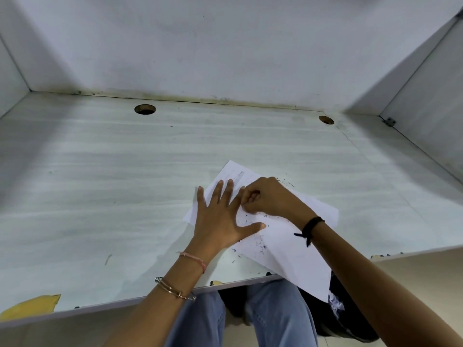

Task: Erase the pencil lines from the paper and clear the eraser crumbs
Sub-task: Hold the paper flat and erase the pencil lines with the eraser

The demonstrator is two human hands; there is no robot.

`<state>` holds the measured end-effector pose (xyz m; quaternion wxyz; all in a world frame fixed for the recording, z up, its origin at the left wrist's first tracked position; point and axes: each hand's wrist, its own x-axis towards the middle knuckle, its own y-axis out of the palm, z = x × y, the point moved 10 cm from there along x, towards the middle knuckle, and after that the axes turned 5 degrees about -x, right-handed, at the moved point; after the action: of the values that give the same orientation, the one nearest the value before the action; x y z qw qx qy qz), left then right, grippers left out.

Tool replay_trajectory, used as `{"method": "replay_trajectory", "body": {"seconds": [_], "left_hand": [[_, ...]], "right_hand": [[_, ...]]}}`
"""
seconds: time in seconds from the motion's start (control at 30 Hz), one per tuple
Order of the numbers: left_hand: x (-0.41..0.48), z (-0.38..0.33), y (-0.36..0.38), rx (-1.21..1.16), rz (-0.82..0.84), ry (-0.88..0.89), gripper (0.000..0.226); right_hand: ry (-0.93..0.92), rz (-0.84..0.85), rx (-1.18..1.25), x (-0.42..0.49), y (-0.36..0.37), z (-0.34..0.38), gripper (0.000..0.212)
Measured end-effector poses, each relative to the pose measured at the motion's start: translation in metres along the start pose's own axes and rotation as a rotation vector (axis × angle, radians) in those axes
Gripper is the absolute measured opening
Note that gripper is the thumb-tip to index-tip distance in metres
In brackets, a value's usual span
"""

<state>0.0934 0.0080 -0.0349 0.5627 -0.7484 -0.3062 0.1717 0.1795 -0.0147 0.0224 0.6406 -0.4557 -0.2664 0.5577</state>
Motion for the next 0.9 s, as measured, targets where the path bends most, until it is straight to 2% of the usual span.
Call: {"method": "replay_trajectory", "body": {"seconds": [0.13,0.27,0.4,0.53,0.67,0.8,0.83,0.9], "left_hand": [[0.001,0.0,0.001,0.023,0.007,0.001,0.109],[0.0,-0.001,0.0,-0.006,-0.001,0.004,0.108],[0.001,-0.001,0.0,0.018,0.015,-0.001,0.11],[0.0,-0.001,-0.001,-0.015,-0.001,0.002,0.106],[-0.001,-0.001,-0.001,-0.001,0.004,0.005,0.108],[-0.001,0.0,0.001,0.003,0.006,-0.001,0.106],[-0.001,0.0,0.0,-0.001,0.004,-0.002,0.105],[0.0,0.001,0.001,-0.01,0.014,-0.001,0.104]], "right_hand": [[0.119,-0.184,-0.012,0.009,-0.029,-0.02,0.009],[0.026,0.006,-0.06,0.005,-0.003,0.0,0.009],[0.14,-0.17,0.017,0.009,-0.029,-0.025,0.009],[0.026,-0.007,-0.032,0.002,-0.001,-0.002,0.008],[0.156,-0.192,0.061,0.007,-0.032,-0.039,0.008],[0.03,-0.068,-0.01,-0.001,-0.006,-0.011,0.008],[0.006,-0.064,-0.012,-0.002,-0.005,-0.01,0.007],[0.074,-0.154,0.024,0.002,-0.023,-0.03,0.006]]}}
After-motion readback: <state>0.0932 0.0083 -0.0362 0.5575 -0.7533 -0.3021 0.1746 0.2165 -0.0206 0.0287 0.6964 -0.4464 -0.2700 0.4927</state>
